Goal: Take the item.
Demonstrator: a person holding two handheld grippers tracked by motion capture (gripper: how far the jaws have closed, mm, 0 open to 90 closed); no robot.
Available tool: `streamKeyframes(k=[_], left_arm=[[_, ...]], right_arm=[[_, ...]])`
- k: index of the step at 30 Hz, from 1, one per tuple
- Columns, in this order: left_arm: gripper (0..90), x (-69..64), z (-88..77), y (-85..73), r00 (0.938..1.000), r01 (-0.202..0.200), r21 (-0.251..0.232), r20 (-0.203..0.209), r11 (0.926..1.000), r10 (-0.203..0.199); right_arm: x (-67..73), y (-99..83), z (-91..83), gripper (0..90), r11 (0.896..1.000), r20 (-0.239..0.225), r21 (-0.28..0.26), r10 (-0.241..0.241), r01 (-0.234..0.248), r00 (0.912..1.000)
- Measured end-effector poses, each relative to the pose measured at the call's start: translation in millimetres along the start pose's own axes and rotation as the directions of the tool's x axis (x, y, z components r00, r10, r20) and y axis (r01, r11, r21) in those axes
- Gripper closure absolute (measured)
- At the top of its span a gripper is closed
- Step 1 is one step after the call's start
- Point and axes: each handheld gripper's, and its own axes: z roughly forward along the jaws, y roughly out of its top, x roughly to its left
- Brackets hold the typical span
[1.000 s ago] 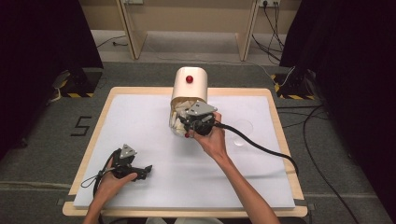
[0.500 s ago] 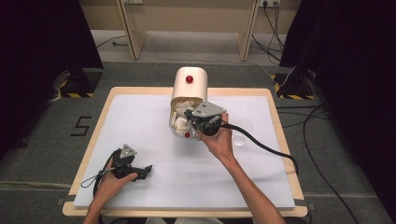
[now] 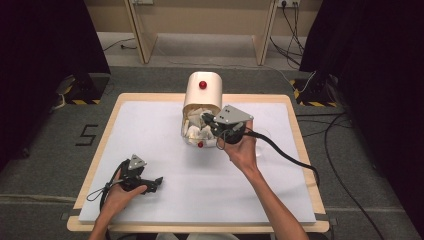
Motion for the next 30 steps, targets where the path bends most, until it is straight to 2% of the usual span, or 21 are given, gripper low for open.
streamKeyframes(k=[7, 11, 24, 30], left_arm=[[0.0, -0.1, 0.1, 0.0, 1.0000, 0.003, -0.002, 0.001, 1.0000, -0.003], [0.0, 0.0, 0.0, 0.0, 1.0000, 0.000, 0.000, 0.000, 1.0000, 0.000], [0.0, 0.0, 0.0, 0.0, 1.0000, 0.000, 0.000, 0.000, 1.0000, 0.000], [0.0, 0.0, 0.0, 0.0, 1.0000, 0.001, -0.001, 0.000, 1.0000, -0.001]], right_arm=[[-8.6, 0.3, -22.5, 86.4, 1.000, 0.038, -0.012, -0.015, 0.016, 0.9992], [-21.9, -6.7, -37.0, 86.4, 1.000, 0.069, -0.010, 0.010, -0.010, 0.9976], [-46.3, -23.2, -71.6, 86.0, 0.999, 0.142, -0.015, 0.050, -0.048, 0.9886], [-52.7, -35.3, -77.6, 85.8, 0.998, 0.156, 0.008, 0.066, -0.068, 0.9855]])
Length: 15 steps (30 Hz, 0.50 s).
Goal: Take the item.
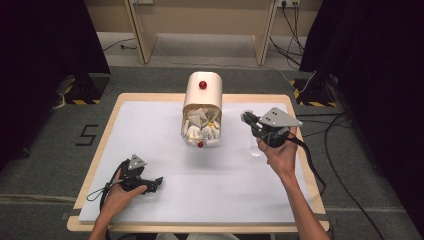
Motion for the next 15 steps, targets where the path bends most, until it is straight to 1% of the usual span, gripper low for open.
streamKeyframes(k=[6, 11, 15], left_arm=[[0.0, -0.1, 0.1, 0.0, 1.0000, 0.001, -0.001, 0.000, 1.0000, -0.001], [0.0, -0.2, 0.1, 0.0, 1.0000, 0.003, -0.002, 0.000, 1.0000, -0.003], [0.0, -0.2, 0.1, 0.0, 1.0000, 0.003, -0.002, 0.000, 1.0000, -0.003]], right_arm=[[-8.4, -10.9, -3.5, 85.7, 1.000, 0.017, 0.019, 0.014, -0.014, 0.9998], [-12.8, -22.0, -2.9, 85.6, 0.999, 0.029, 0.043, 0.028, -0.029, 0.9992], [-14.4, -27.8, -2.0, 85.5, 0.998, 0.030, 0.056, 0.040, -0.041, 0.9988]])
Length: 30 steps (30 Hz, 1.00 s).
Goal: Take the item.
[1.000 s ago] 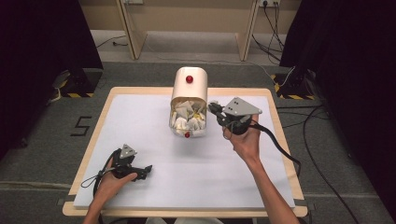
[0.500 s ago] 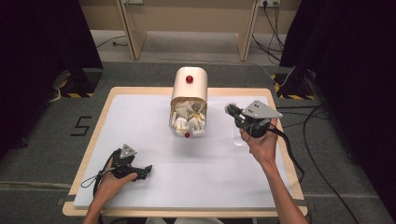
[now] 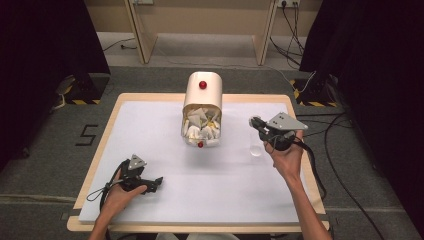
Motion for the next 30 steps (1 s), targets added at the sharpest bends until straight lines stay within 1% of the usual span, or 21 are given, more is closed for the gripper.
streamKeyframes(k=[3, 7, 8, 12, 13, 19, 23, 24, 30], left_arm=[[0.0, 0.0, 0.0, 0.0, 1.0000, 0.000, 0.000, 0.000, 1.0000, 0.000], [0.0, 0.0, 0.0, 0.0, 1.0000, 0.000, 0.000, 0.000, 1.0000, 0.000], [0.0, 0.0, 0.0, 0.0, 1.0000, 0.000, 0.000, 0.000, 1.0000, 0.000], [0.0, 0.0, 0.0, 0.0, 1.0000, 0.000, 0.000, 0.000, 1.0000, 0.000], [0.0, -0.1, 0.0, 0.0, 1.0000, 0.000, 0.000, 0.000, 1.0000, 0.000], [0.0, -0.1, 0.0, 0.0, 1.0000, 0.000, 0.000, 0.000, 1.0000, 0.000], [0.0, 0.0, 0.0, 0.0, 1.0000, 0.000, 0.000, 0.000, 1.0000, 0.000], [0.0, 0.0, 0.0, 0.0, 1.0000, 0.000, 0.000, 0.000, 1.0000, 0.000], [0.0, 0.0, 0.0, 0.0, 1.0000, 0.000, 0.000, 0.000, 1.0000, 0.000]], right_arm=[[-0.9, -5.9, 2.7, 85.4, 1.000, 0.003, 0.016, 0.004, -0.004, 1.0000], [-5.7, -14.7, 6.1, 85.4, 0.999, 0.006, 0.035, 0.019, -0.020, 0.9998], [-7.1, -17.3, 7.0, 85.3, 0.999, 0.006, 0.040, 0.032, -0.032, 0.9995], [-11.8, -25.3, 9.9, 85.3, 0.997, 0.007, 0.057, 0.050, -0.050, 0.9987], [-14.0, -29.1, 11.4, 85.2, 0.996, 0.010, 0.068, 0.057, -0.057, 0.9983], [-18.0, -37.9, 15.6, 85.0, 0.993, 0.007, 0.091, 0.078, -0.079, 0.9969], [-19.5, -43.5, 18.5, 84.8, 0.990, 0.000, 0.104, 0.090, -0.090, 0.9959], [-19.3, -46.2, 19.9, 84.6, 0.989, -0.002, 0.116, 0.094, -0.093, 0.9956], [-18.8, -54.4, 26.2, 83.6, 0.985, -0.006, 0.143, 0.101, -0.099, 0.9949]])
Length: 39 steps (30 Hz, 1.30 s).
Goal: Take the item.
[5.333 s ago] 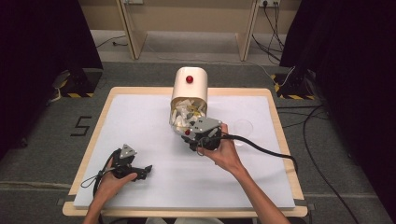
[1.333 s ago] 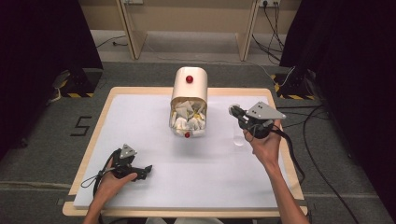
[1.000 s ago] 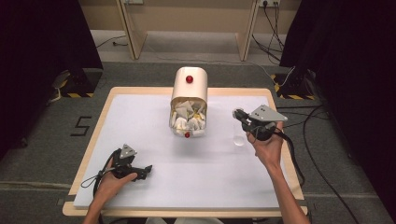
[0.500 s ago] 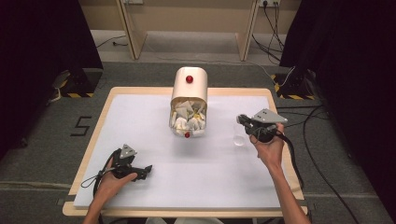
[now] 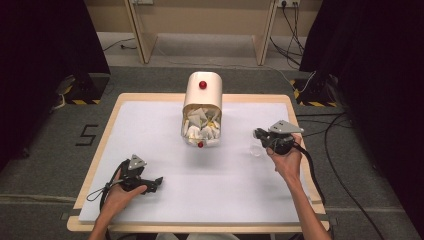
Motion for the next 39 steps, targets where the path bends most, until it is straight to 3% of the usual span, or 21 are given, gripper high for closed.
streamKeyframes(k=[6, 13, 25, 39], left_arm=[[0.0, -0.1, -0.1, 0.2, 1.0000, 0.000, 0.001, 0.000, 1.0000, 0.000], [0.0, -0.2, 0.1, 0.1, 1.0000, 0.000, 0.000, -0.001, 1.0000, 0.000], [0.0, -0.2, 0.0, 0.1, 1.0000, 0.000, 0.000, -0.001, 1.0000, 0.000], [0.0, -0.2, 0.1, 0.1, 1.0000, -0.001, 0.000, -0.001, 1.0000, 0.001]], right_arm=[[-1.0, -3.9, 4.3, 81.7, 1.000, 0.000, 0.017, 0.003, -0.003, 1.0000], [-4.4, -2.5, 1.4, 72.8, 0.999, -0.017, -0.012, 0.033, -0.033, 0.9993], [2.3, 7.6, -2.8, 46.5, 0.998, -0.021, -0.048, 0.039, -0.040, 0.9990], [14.5, 10.7, -7.6, 39.3, 0.999, -0.026, -0.043, 0.028, -0.029, 0.9993]])
